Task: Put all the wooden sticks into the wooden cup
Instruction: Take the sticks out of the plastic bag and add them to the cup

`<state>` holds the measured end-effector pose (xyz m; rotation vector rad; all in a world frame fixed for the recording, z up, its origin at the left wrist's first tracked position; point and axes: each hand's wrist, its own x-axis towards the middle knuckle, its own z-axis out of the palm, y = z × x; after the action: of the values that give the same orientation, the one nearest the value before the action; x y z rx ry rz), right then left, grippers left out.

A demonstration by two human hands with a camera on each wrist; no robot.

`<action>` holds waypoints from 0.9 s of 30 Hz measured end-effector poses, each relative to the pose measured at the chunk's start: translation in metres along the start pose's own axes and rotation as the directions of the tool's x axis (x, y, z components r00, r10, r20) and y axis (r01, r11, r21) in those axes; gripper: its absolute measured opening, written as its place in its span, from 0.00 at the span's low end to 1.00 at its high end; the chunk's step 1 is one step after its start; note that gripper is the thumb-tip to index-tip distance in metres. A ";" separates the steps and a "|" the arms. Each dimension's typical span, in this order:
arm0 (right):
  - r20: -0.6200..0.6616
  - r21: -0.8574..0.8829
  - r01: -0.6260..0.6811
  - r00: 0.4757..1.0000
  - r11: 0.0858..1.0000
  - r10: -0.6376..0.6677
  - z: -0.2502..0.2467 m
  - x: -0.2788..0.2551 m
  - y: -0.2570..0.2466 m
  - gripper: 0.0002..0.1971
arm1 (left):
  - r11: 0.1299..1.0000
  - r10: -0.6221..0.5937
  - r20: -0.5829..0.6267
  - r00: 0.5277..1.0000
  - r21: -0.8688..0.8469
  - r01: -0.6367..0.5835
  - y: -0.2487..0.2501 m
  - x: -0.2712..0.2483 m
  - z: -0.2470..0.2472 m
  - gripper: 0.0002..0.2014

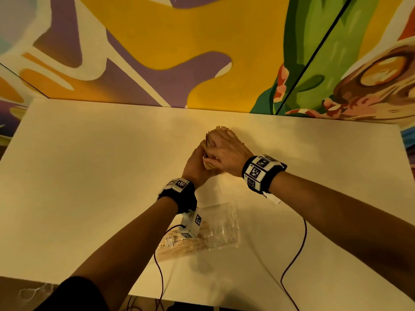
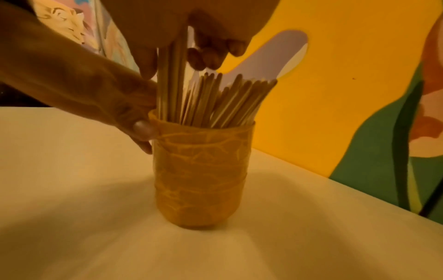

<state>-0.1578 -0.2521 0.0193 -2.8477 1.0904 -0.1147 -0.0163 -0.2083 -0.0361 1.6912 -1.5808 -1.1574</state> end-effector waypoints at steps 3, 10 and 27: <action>-0.101 0.037 -0.020 0.995 0.999 0.023 0.007 -0.002 0.003 0.18 | 1.000 0.002 -0.021 1.000 0.006 -0.001 -0.002 0.000 0.001 0.42; 0.037 0.025 -0.234 0.972 0.972 0.233 0.020 0.016 0.007 0.31 | 0.991 -0.040 -0.029 0.999 0.125 0.044 -0.005 0.000 0.002 0.44; -0.162 0.387 -0.161 0.957 0.908 0.239 -0.025 -0.018 0.011 0.24 | 0.970 -0.196 -0.011 0.981 0.147 0.195 -0.025 -0.053 -0.044 0.36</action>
<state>-0.1810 -0.2492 0.0422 -2.4117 1.2400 -0.5499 0.0379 -0.1596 -0.0247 1.9798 -1.5634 -1.1617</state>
